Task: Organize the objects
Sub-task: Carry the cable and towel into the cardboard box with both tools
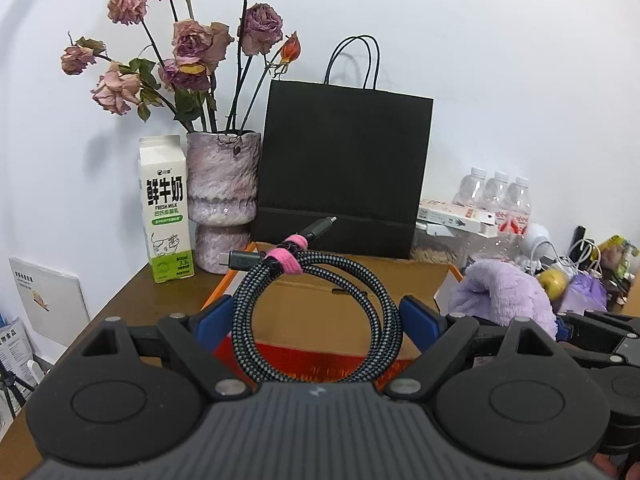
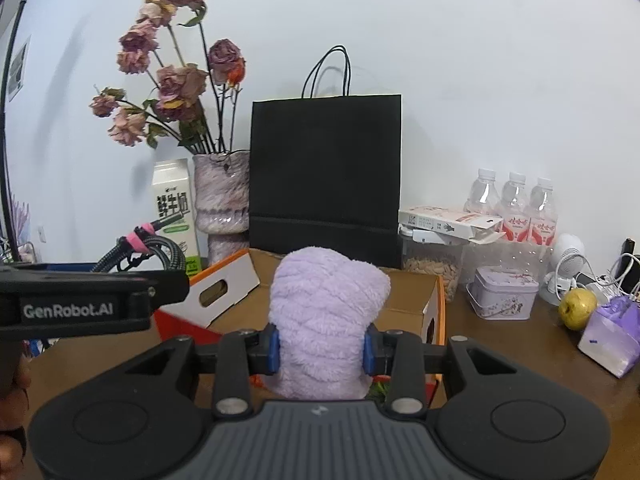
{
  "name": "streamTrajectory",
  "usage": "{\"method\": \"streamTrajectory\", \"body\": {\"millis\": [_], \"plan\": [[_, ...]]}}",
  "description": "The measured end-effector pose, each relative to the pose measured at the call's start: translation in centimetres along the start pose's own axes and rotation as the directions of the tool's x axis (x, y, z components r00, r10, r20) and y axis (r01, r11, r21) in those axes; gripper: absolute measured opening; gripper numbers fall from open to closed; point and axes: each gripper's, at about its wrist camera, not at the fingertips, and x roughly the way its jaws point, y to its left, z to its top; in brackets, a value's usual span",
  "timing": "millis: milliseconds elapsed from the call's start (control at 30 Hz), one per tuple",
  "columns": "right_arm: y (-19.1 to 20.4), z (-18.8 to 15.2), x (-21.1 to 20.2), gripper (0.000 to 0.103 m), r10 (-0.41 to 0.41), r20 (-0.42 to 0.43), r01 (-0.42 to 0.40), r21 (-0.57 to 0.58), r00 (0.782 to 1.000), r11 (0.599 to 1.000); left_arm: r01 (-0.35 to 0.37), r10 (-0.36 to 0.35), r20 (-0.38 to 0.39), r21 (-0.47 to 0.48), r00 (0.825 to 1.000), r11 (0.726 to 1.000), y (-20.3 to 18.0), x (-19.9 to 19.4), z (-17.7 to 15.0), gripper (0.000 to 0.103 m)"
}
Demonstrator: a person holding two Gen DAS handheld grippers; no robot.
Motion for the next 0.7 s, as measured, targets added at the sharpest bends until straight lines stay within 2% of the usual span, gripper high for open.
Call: {"method": "streamTrajectory", "body": {"millis": [367, 700], "plan": [[-0.3, 1.8, 4.7, 0.035, 0.004, 0.0, -0.004, -0.019, 1.0, 1.0, -0.035, 0.035, -0.003, -0.02, 0.999, 0.999, 0.5, 5.2, 2.0, 0.089], [-1.0, 2.5, 9.1, 0.035, -0.009, -0.031, 0.009, 0.0, 0.999, 1.0, -0.066, 0.064, -0.051, -0.026, 0.997, 0.998, 0.7, 10.1, 2.7, 0.089]]}}
